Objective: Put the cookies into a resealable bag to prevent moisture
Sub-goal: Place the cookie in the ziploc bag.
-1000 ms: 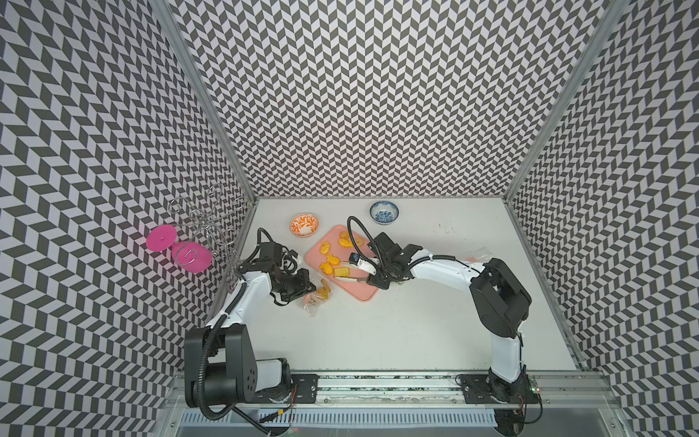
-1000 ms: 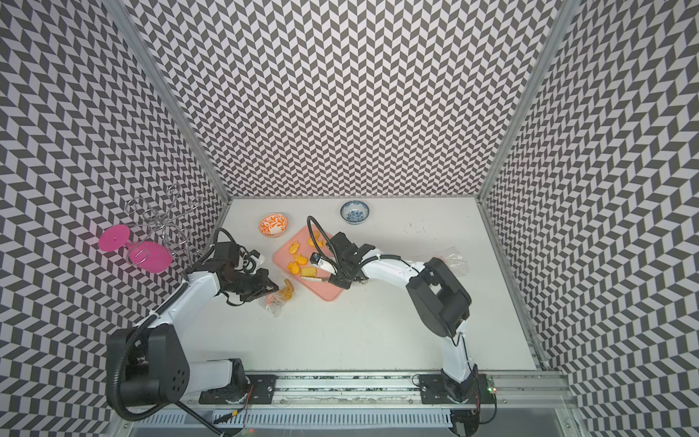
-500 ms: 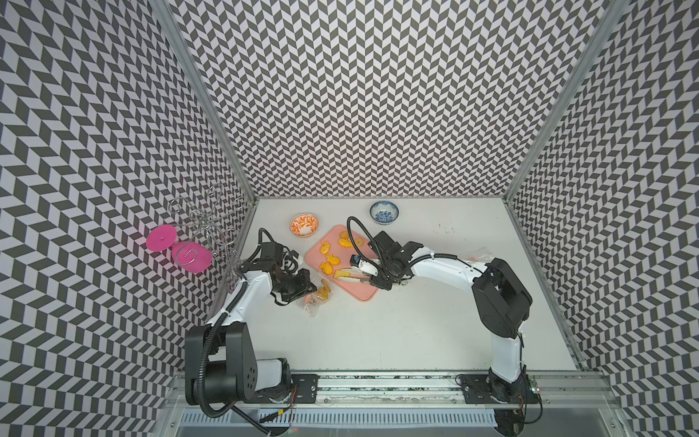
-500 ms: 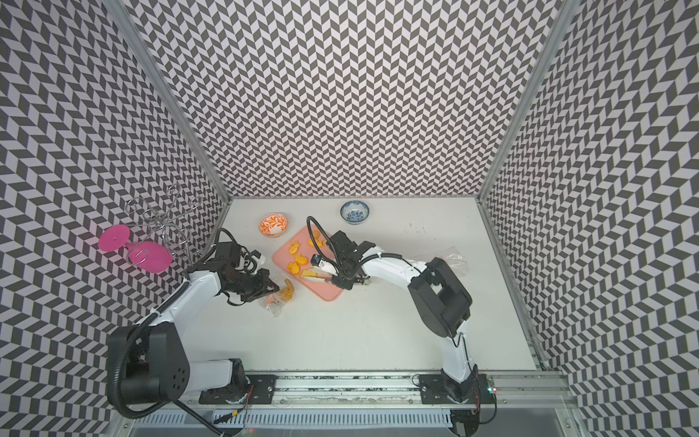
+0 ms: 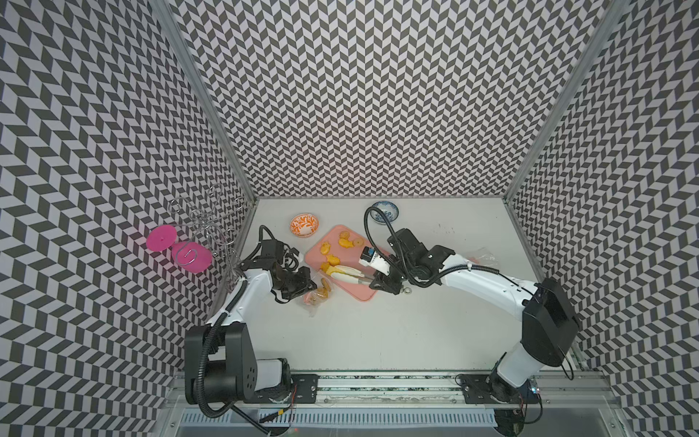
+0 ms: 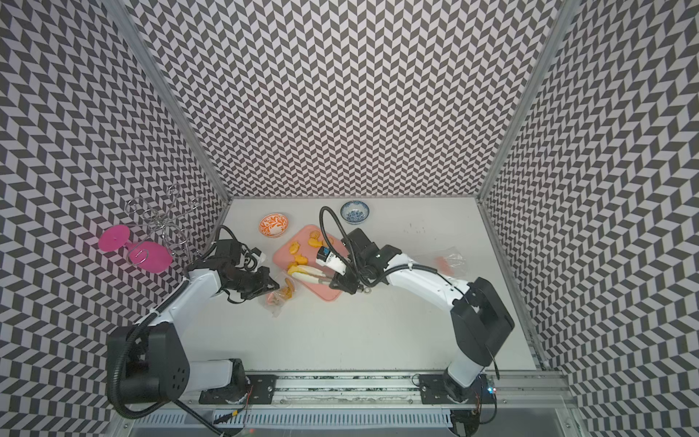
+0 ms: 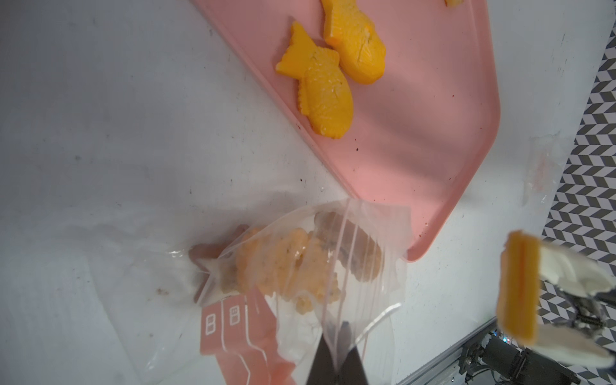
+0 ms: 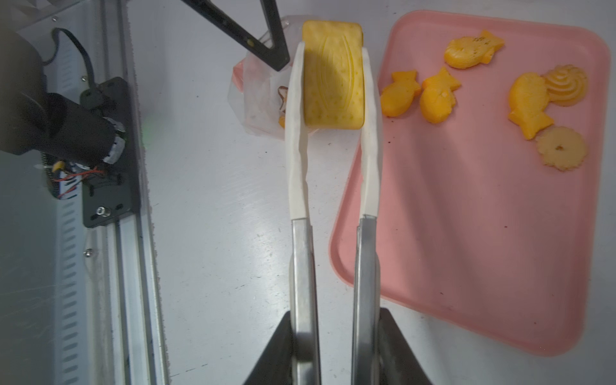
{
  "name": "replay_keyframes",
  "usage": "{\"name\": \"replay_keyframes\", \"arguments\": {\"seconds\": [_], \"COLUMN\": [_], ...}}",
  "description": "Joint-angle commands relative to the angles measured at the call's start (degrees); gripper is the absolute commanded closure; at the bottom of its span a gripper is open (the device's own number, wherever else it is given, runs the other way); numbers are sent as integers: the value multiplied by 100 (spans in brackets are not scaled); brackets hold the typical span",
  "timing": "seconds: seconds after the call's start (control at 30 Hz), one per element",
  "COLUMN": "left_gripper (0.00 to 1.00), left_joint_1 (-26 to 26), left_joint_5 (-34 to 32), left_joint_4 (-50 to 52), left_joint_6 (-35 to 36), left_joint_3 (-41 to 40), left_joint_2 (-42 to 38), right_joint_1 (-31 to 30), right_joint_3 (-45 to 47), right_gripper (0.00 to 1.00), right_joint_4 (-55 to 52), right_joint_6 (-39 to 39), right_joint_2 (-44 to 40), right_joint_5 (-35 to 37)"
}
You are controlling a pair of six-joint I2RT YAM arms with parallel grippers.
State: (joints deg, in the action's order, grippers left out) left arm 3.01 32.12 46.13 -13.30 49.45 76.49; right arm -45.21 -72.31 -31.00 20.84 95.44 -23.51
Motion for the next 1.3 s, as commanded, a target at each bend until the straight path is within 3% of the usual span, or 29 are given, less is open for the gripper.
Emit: {"name": "replay_keyframes", "arguments": {"seconds": [0.0,0.6,0.9,1.27], "left_gripper": [100,100,100,100], "left_joint_1": [-32,-238,-254,-318], "left_joint_5": [-33,4,-48,135], "left_joint_4": [205,351,384,444], "left_joint_6": [73,-27,20,20], "left_joint_3": [191,341,451,470], "left_joint_2": [-172,-299,-231,-323], "right_joint_1": [-115,-801,-1017,-999], "right_joint_3": [-202,-1659,-1260,-1265], "right_gripper": [66,65,64,52], "right_joint_4": [82,-1002,-626,-447], "right_joint_6": [-105,993,1619,1371], "right_joint_2": [198,1210,665,520], "right_joint_5": [-246,1534,1347,1406]}}
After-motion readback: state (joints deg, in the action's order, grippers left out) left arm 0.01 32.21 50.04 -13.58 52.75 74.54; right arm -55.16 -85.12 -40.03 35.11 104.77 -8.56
